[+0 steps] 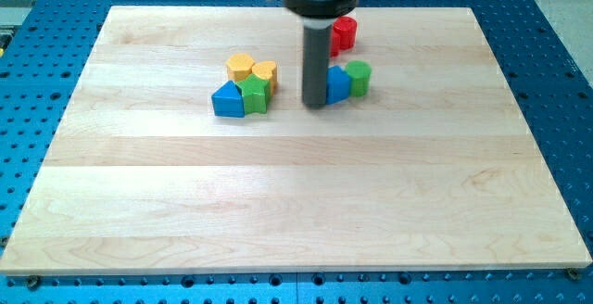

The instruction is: Move the blue cube and green circle towards the top right

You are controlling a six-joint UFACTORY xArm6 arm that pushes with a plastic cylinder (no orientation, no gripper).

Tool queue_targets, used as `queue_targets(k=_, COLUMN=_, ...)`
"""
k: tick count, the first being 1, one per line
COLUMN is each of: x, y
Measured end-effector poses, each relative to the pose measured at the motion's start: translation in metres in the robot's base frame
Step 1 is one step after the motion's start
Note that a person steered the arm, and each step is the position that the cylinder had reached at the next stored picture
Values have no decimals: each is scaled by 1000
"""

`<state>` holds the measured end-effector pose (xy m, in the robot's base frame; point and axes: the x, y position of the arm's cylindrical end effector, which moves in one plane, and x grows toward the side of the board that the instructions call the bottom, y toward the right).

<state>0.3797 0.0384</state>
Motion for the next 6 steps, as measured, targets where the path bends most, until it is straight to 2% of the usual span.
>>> queue_targets(k=1, x=-9, y=20)
queue_targets(k=2, x=17, y=-7)
queue_targets(k=3, x=11, y=5)
queue_targets(k=6, x=-73, y=104)
